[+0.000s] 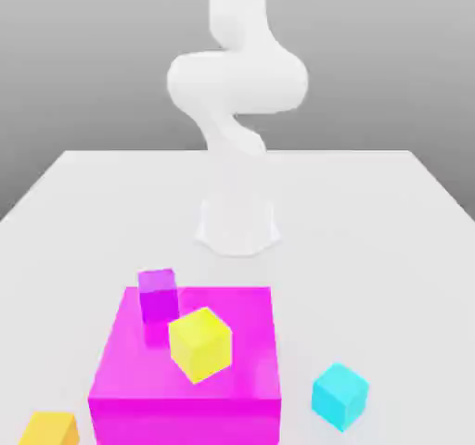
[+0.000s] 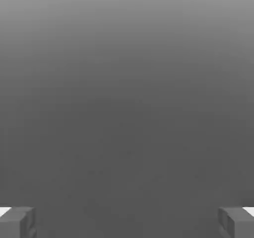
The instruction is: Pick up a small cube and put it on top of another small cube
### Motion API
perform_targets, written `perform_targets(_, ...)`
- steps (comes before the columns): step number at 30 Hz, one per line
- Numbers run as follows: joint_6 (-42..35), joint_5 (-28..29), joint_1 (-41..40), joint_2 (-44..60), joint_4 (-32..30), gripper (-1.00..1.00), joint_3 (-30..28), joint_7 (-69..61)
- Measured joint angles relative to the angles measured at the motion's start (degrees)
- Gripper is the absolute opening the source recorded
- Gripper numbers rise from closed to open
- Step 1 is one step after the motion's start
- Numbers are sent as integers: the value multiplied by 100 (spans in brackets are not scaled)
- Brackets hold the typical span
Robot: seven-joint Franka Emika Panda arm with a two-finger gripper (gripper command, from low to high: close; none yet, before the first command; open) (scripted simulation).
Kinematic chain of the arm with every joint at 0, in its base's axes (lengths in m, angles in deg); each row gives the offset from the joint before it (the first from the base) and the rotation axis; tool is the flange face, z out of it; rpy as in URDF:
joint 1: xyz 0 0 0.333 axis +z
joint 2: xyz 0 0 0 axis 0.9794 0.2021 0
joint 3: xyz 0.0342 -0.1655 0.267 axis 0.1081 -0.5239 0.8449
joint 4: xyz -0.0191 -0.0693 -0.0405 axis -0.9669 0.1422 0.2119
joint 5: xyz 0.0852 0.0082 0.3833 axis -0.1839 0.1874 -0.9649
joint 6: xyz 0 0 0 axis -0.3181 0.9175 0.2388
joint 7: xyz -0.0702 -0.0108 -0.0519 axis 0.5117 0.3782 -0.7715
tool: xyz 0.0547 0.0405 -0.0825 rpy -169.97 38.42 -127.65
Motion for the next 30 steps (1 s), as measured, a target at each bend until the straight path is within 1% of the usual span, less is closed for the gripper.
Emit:
perform_targets(5,199,451,-777,1078,102,0,428,1299)
perform_targets(9,351,843,-1264,1920,181,0,648,2337)
perform_targets(13,499,1212,-1612,2763,262,0,719,3356)
perform_targets(18,711,1499,-1920,3787,355,0,609,4507)
perform_targets(21,867,1522,-2088,4373,402,0,519,5096)
perform_targets(24,1050,1413,-2153,4931,440,0,419,5596)
perform_targets(27,1251,1156,-2230,5459,470,0,316,5996)
perform_targets(30,1460,768,-2364,5954,497,0,279,6305)
